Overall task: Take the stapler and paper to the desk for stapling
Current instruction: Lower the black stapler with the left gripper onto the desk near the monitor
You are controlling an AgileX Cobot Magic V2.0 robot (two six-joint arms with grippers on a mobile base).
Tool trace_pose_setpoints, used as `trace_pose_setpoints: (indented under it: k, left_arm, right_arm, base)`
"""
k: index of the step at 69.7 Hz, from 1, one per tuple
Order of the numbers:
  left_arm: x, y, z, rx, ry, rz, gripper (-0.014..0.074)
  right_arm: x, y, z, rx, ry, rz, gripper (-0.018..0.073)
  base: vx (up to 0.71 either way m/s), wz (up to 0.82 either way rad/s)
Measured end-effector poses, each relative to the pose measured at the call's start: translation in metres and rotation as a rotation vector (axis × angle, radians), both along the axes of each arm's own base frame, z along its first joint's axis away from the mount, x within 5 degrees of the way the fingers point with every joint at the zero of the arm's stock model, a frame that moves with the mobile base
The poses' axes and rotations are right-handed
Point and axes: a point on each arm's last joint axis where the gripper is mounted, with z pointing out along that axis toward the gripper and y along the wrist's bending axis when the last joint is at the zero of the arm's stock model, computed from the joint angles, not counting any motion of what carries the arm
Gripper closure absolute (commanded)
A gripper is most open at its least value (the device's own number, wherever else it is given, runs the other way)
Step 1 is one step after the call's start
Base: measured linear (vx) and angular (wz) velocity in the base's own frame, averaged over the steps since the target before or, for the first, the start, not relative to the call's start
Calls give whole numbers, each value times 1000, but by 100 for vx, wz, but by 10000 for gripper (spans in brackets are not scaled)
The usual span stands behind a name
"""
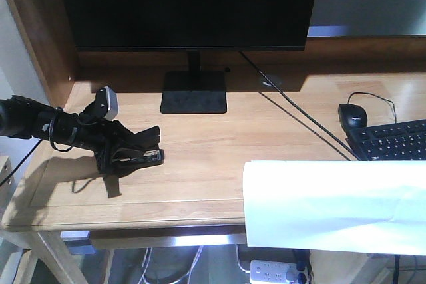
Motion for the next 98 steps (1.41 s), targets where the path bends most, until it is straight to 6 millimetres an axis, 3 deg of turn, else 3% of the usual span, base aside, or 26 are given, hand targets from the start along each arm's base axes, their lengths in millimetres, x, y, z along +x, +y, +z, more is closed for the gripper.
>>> trace_pose_setpoints:
  k: [24, 39, 51, 70, 98]
  left_arm:
    - [0, 2, 1, 29, 12, 4, 143]
    - [0, 2, 32, 27, -32, 24, 117]
    - [-1, 2, 49, 26, -66, 26, 221]
    - [-2, -3, 48, 28, -64, 11, 608]
    - [-4, -12, 48, 25, -63, -13, 605]
  right_arm:
    - [0, 0, 0, 0, 0, 0, 564]
    - [0, 0, 0, 0, 0, 0, 564]
    - [0, 0, 0, 0, 0, 0, 564]
    - [0, 0, 0, 0, 0, 0, 564]
    - [0, 0, 0, 0, 0, 0, 564]
  base:
    - [0, 0]
    - [0, 0]
    - [0, 0]
    - [0, 0]
    - [0, 0]
